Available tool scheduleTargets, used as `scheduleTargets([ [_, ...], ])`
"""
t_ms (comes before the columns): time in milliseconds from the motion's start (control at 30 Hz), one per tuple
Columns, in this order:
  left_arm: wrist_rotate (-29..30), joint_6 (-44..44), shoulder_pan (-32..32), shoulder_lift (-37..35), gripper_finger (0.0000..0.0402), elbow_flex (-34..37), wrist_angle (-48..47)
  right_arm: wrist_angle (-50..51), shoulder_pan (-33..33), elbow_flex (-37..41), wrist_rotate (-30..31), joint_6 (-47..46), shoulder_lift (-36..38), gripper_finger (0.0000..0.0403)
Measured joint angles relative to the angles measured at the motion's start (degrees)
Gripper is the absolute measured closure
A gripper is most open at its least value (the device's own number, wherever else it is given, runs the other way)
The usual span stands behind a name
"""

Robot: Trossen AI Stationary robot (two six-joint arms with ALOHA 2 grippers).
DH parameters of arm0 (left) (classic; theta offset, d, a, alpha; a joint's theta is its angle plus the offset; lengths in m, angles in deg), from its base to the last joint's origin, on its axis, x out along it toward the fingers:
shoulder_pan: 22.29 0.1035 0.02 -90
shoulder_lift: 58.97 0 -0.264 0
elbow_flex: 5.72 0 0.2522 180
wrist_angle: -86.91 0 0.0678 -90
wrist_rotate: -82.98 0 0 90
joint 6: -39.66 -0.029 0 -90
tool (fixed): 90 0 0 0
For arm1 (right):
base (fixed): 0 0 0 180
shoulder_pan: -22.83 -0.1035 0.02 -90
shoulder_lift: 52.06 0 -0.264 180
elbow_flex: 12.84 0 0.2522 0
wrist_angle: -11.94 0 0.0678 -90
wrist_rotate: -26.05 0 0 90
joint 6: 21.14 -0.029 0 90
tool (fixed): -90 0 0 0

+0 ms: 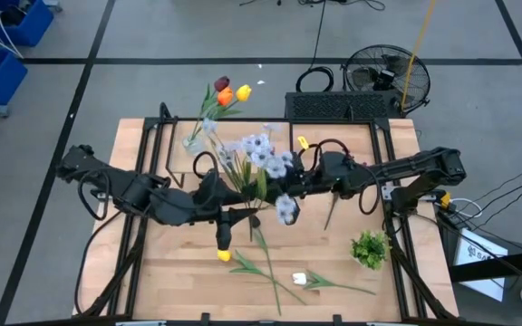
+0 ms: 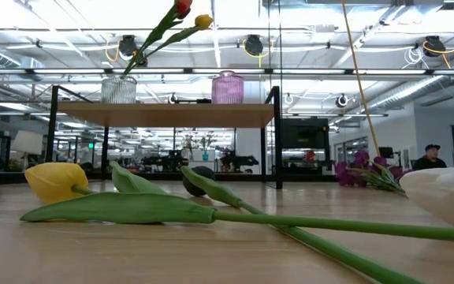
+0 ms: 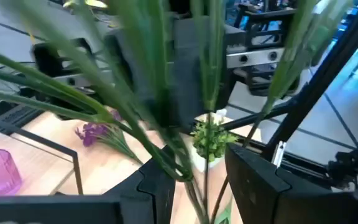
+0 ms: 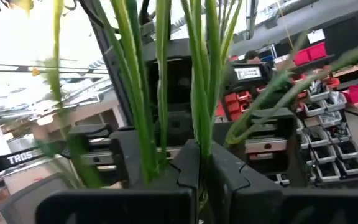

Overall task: Pick and place flowers into a vace then onto a shelf
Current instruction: Put the white flowers into the transparent vase on the shelf

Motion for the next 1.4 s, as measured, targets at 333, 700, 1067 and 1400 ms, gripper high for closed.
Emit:
scheduleTargets([
  [333,-0.5,1.3,-0.7,-0.4,0.0257,0.0,-3.0,-1.5,2.3,0.0,-12.0,-3.3,0.0,0.0399],
  [700,0.5,0.7,-1.4,-0.6,0.0257,0.0,-2.8,-7.2,3.2,0.0,-17.4,-6.9,0.0,0.0399],
  [1067,-1.9,-4.4,-0.4,-0.4,0.0257,0.0,3.5,-6.3,3.6,0.0,-14.7,-6.4,0.0,0.0399],
  [1400,-5.1,-5.3,2.4,-0.3,0.0257,0.0,4.6,-6.5,3.6,0.0,-14.2,-6.3,0.0,0.0399],
])
